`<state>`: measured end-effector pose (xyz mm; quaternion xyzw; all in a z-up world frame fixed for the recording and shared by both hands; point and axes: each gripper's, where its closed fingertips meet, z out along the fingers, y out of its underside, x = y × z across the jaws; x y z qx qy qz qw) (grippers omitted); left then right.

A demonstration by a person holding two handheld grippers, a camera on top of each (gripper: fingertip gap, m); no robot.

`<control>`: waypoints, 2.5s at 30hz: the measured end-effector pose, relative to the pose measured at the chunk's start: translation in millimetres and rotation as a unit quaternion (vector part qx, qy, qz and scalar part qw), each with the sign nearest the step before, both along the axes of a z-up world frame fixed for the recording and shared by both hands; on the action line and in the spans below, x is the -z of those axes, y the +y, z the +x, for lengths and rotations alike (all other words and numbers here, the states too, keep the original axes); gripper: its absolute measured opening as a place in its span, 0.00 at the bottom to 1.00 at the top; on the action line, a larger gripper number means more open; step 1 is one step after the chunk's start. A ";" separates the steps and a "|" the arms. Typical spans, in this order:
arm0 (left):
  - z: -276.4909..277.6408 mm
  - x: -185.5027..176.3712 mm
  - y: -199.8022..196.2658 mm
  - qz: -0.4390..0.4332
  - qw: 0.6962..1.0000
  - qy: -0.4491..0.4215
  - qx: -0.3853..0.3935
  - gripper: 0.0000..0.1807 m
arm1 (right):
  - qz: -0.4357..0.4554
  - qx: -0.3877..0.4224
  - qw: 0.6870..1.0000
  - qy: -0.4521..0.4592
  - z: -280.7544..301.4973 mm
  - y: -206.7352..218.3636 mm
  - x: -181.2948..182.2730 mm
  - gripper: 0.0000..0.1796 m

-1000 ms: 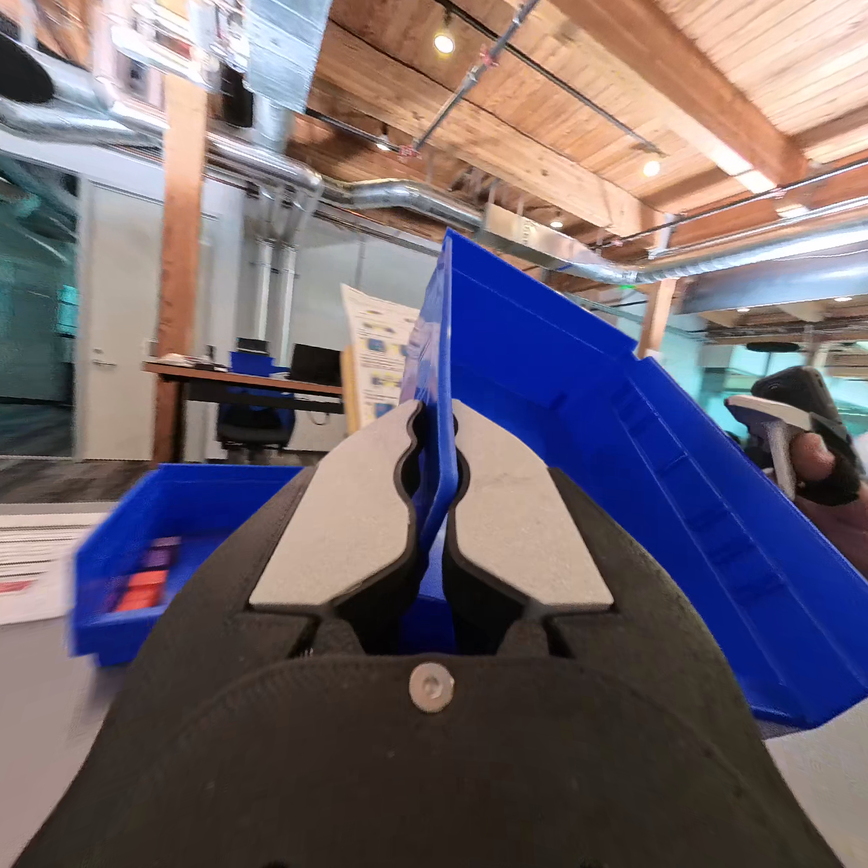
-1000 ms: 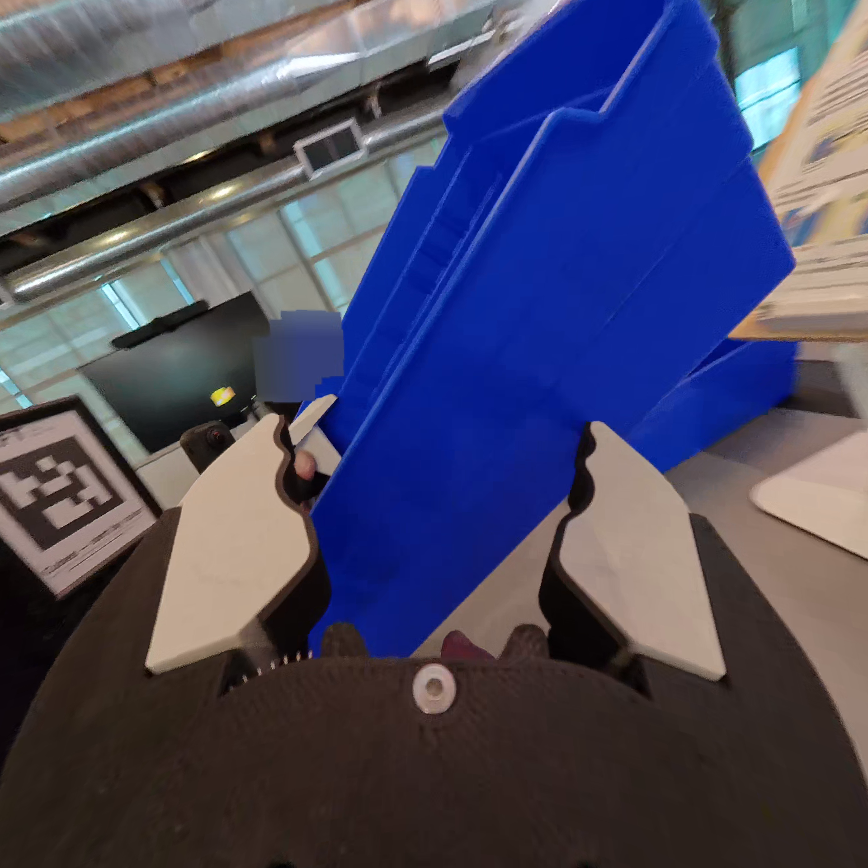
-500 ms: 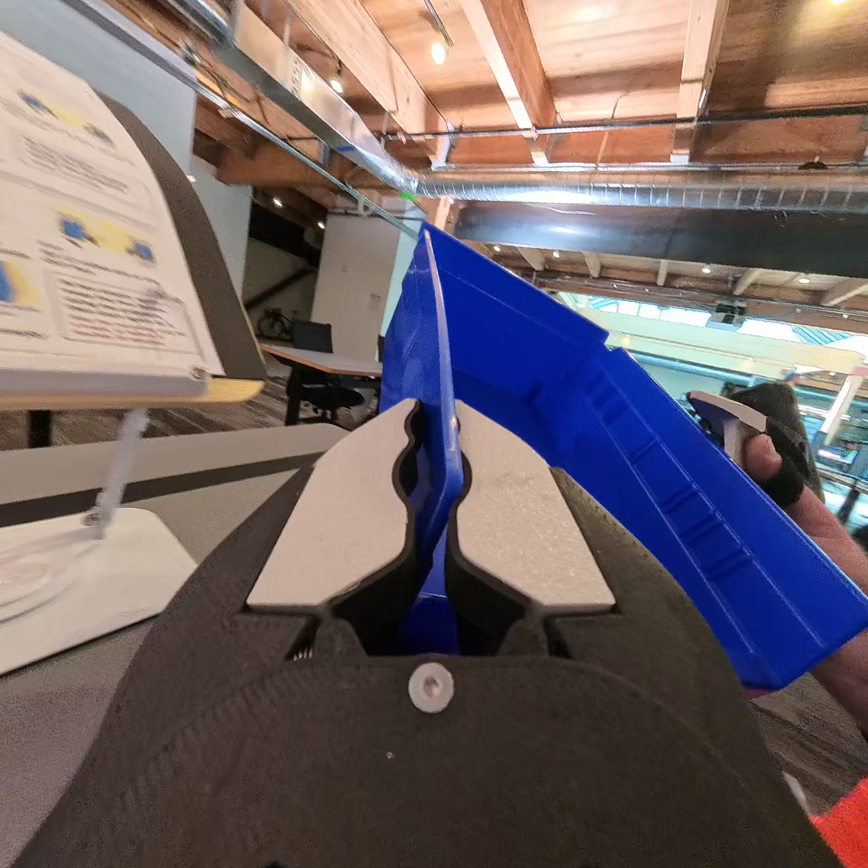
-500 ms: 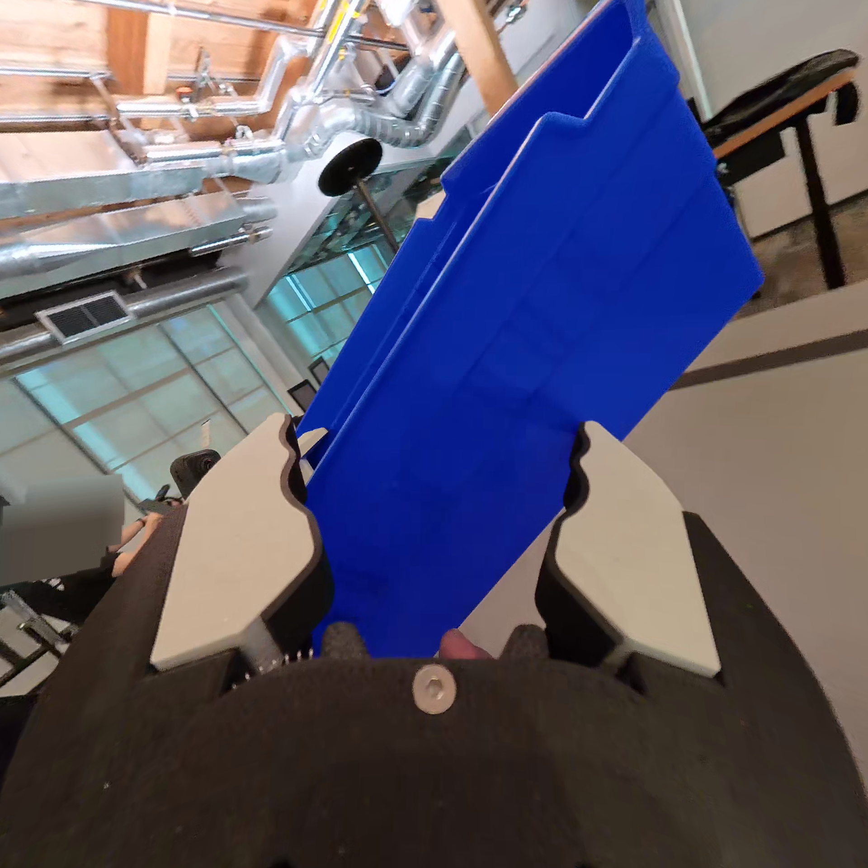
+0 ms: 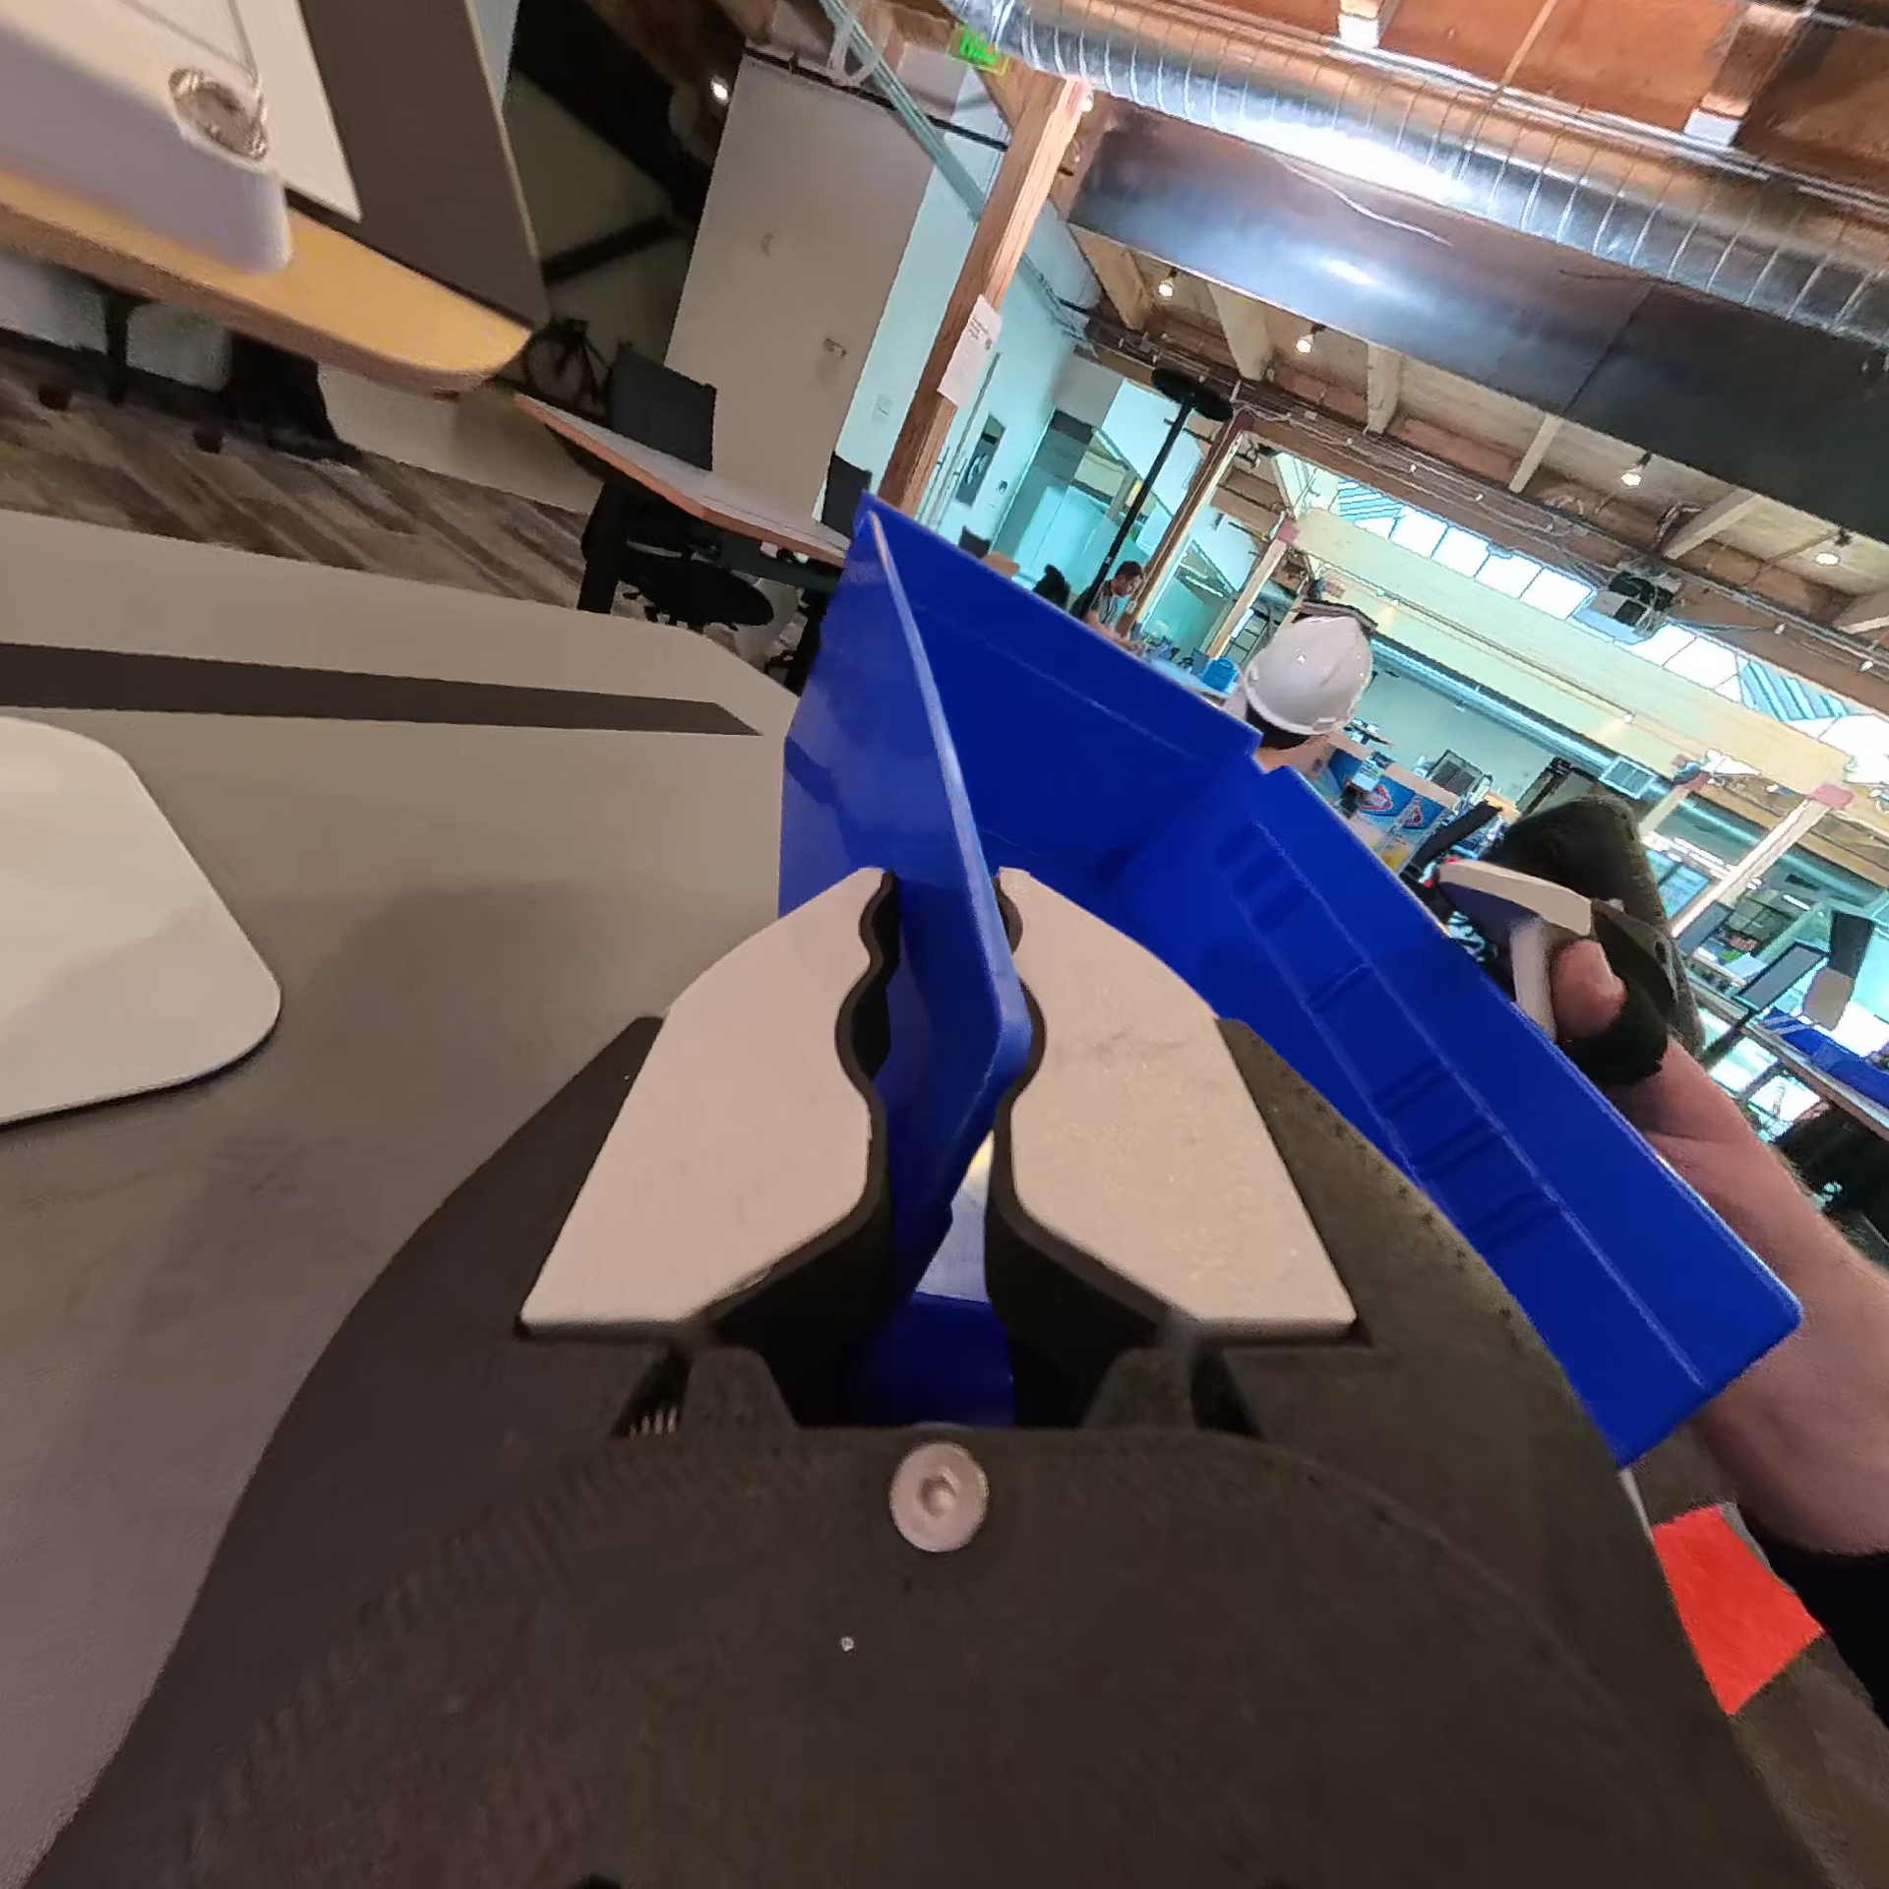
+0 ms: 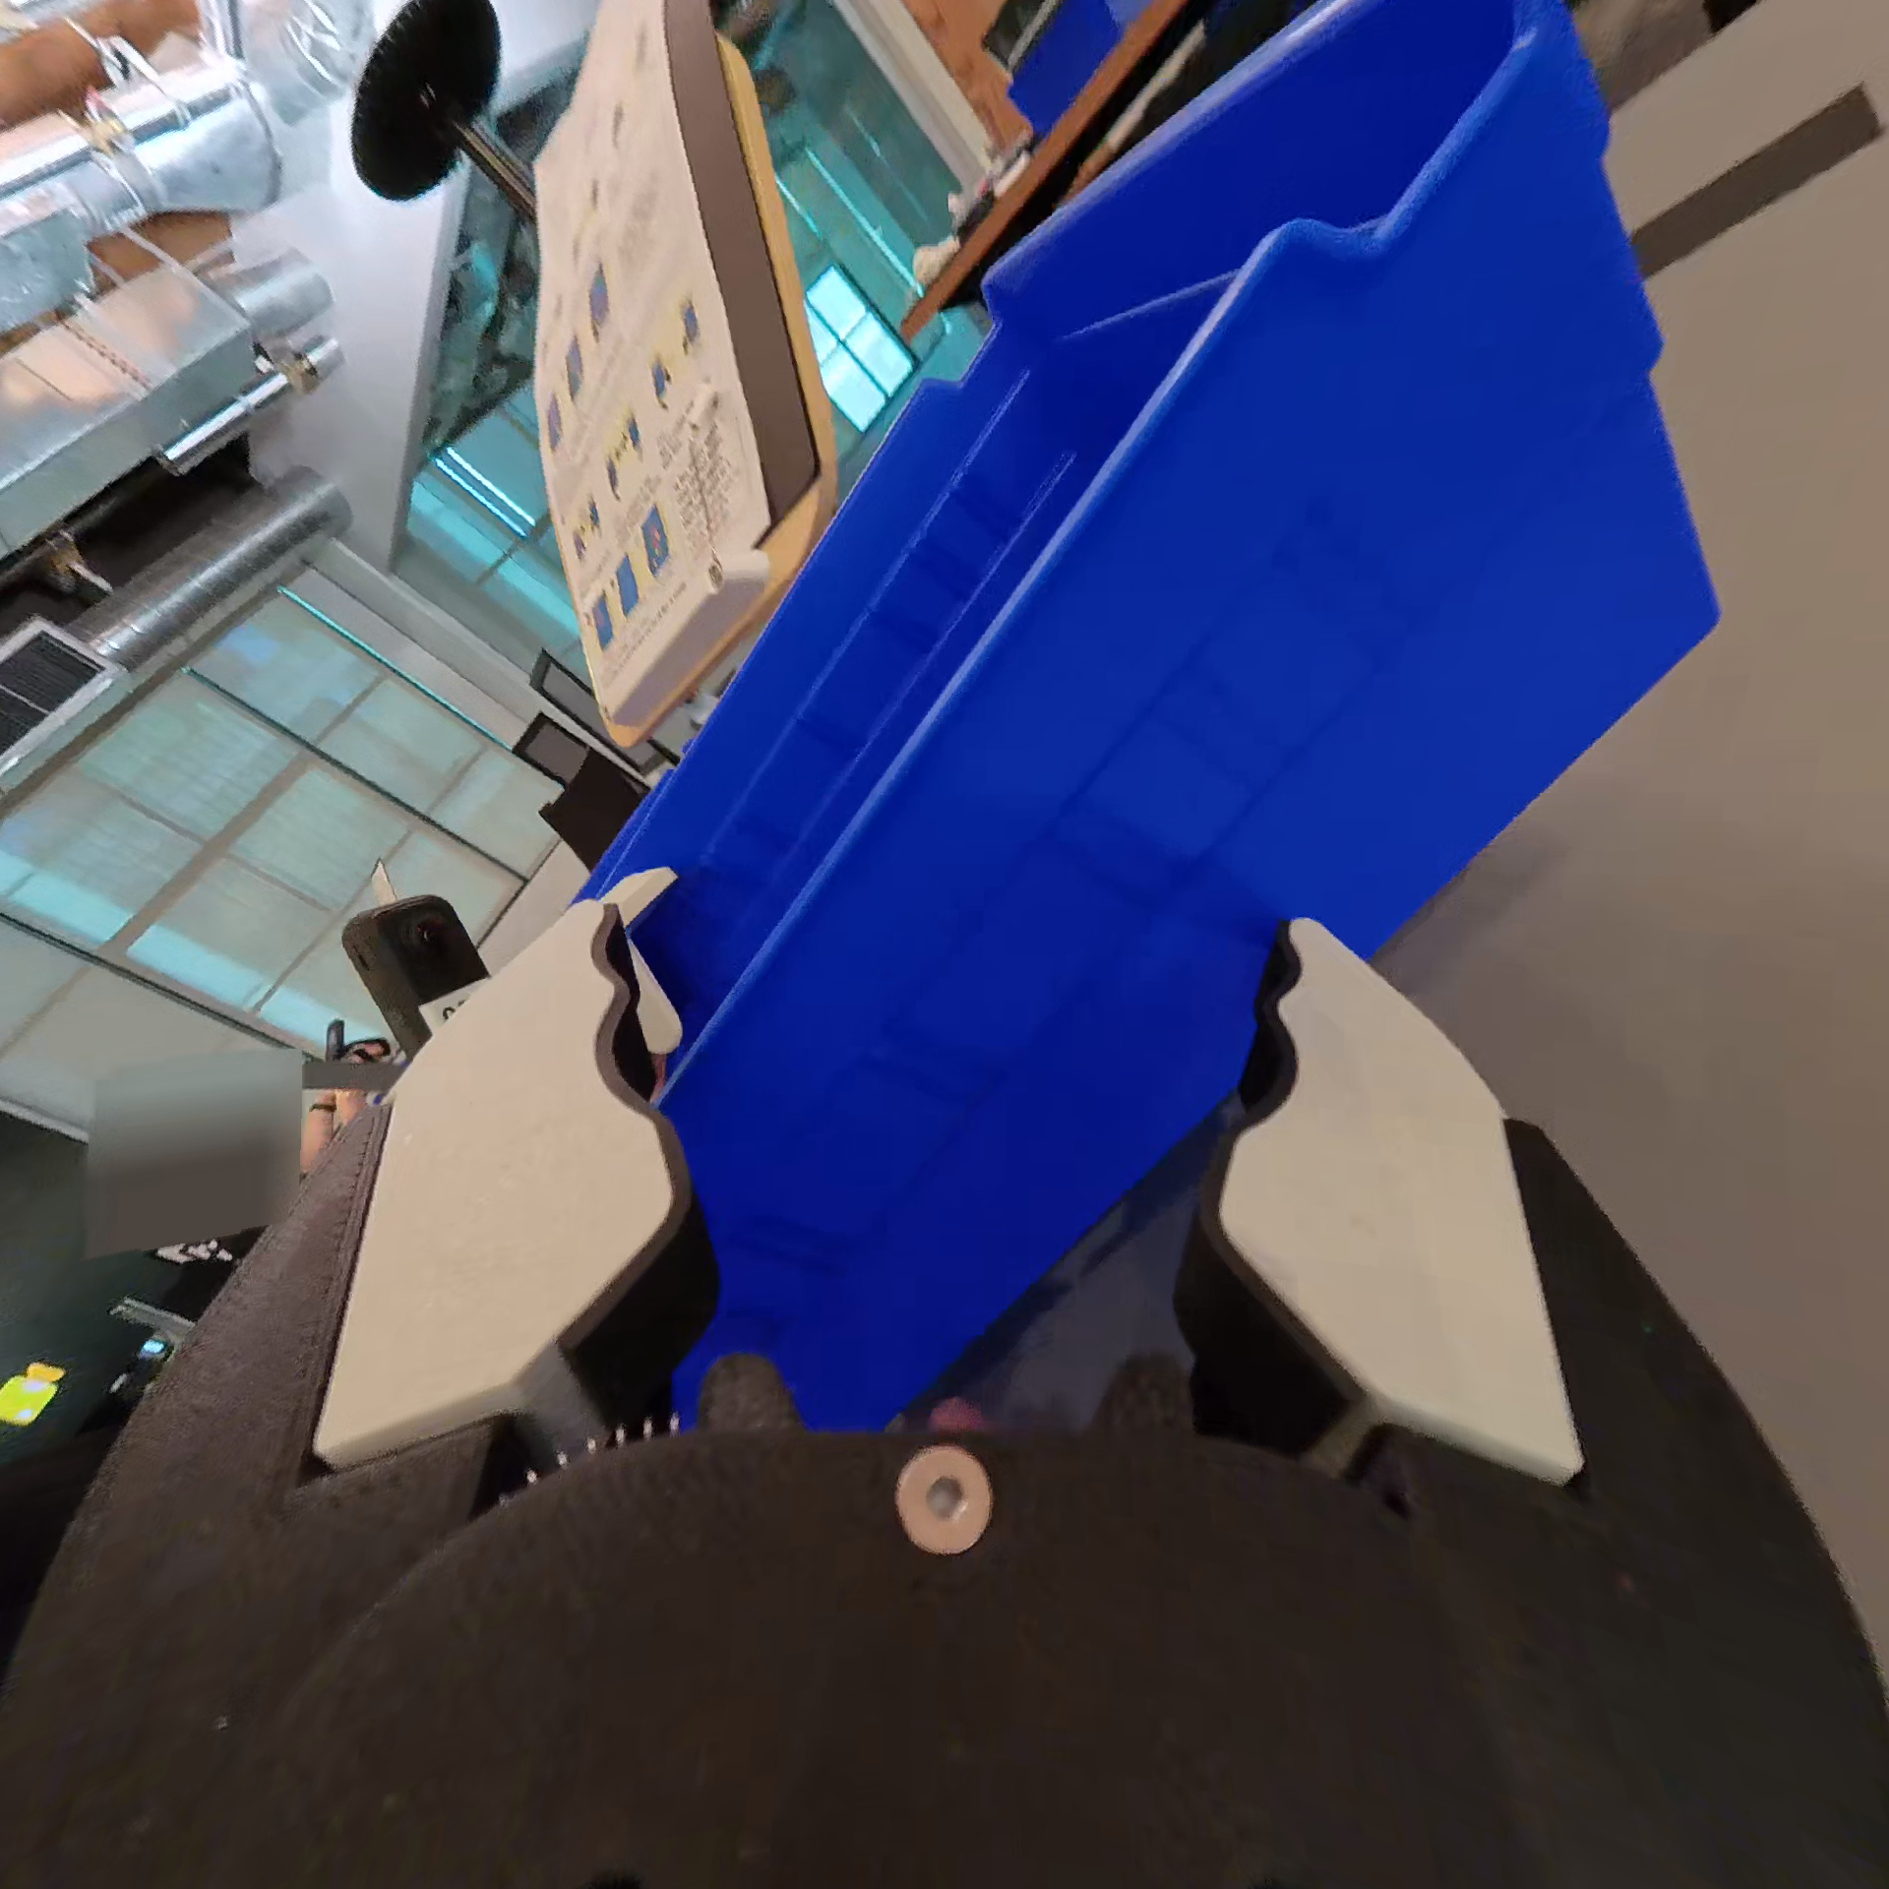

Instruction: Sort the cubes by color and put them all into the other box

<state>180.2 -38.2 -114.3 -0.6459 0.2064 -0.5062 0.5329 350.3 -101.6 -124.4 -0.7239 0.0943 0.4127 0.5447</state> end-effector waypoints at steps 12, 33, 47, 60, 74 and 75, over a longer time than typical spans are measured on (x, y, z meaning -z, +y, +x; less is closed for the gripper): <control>13.9 24.0 1.1 -0.057 0.998 0.019 0.020 0.18 | -0.087 -0.037 0.993 -0.064 7.1 50.8 35.8 0.69; -25.8 39.1 -51.9 0.040 0.970 0.153 0.182 0.23 | -0.063 -0.039 0.937 -0.342 -18.2 -61.1 32.2 0.54; 17.0 47.1 -65.6 0.025 0.961 0.185 0.205 0.07 | -0.093 0.015 0.914 -0.395 25.9 -33.2 55.5 0.09; 72.1 46.2 -21.2 -0.002 0.968 0.173 0.181 0.08 | -0.112 0.008 0.891 -0.439 88.4 41.1 56.9 0.05; 95.0 45.9 39.8 -0.032 0.981 0.145 0.127 0.08 | -0.116 0.004 0.891 -0.439 111.0 107.9 57.4 0.04; 96.5 45.8 42.5 -0.032 0.981 0.144 0.126 0.08 | -0.117 0.005 0.890 -0.440 112.5 111.3 57.5 0.04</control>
